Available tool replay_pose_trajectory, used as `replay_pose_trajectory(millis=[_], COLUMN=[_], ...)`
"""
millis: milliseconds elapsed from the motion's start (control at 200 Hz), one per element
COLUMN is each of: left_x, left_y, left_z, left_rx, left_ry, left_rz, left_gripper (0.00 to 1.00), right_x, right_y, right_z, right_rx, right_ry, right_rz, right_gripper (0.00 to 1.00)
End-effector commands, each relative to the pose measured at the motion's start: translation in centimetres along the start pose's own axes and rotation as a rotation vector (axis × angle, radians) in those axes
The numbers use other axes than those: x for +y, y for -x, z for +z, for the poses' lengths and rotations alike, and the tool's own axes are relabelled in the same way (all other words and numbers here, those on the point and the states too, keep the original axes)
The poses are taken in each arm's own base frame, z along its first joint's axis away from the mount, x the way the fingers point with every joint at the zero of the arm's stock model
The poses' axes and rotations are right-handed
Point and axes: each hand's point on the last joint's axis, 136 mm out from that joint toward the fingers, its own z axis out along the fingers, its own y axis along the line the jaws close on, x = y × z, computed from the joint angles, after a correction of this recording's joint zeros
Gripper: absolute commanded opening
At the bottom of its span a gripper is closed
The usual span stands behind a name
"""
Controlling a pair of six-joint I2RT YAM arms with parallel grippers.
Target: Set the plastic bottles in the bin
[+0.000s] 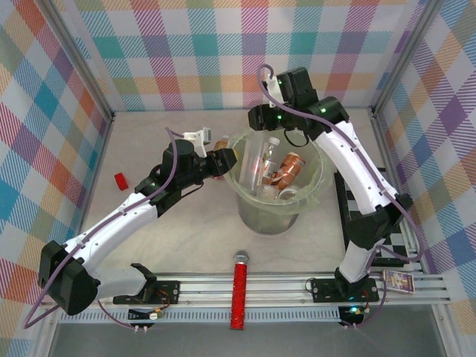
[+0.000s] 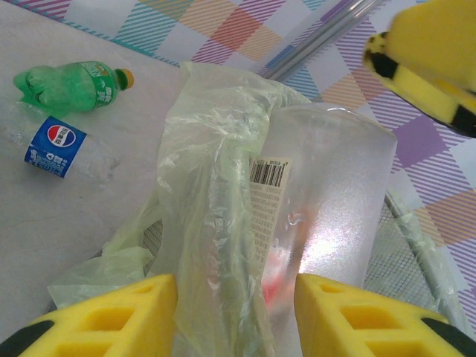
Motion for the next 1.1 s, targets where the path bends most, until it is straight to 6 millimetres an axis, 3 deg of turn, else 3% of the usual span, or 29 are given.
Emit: replay_pose_trajectory(millis=[0,340,475,685,920,1095], left_x=[-0.7,-1.3,-1.7,-2.1,-2.7,-4.0], left_y=[-0.5,-0.1,0.1,0.1,-1.9,-3.2], left_z=[0.3,0.3,0.7,1.5,3.9,5.7], left_rx=[0.005,-0.005,-0.001,0.019,0.095,0.126], left_ry=[-0.028,-0.031,-0.037,-0.037,-0.031,-0.053], left_rz=[0.014,0.019,0.020,0.035,0.073,0.096], left_gripper=[0.45,0.44,0.44,0.47,0.47,0.47], right_x=[0.0,-0.5,-0.4,-1.2,-4.8,-9.2], right_y=[-1.3,-6.3,-5.8,-3.6,-3.3,-5.4], right_z=[0.4,0.6,-0.4,-4.0,-8.0,-10.2], right_rx=[0.049,0.108,0.090,0.024,-0.032,0.006], right_ry=[0.019,0.043,0.036,-0.015,-0.091,-0.174], right_rz=[0.004,0.084,0.078,0.049,0.107,0.212], right_gripper=[0.48,0.42,0.42,0.57,0.69,0.74])
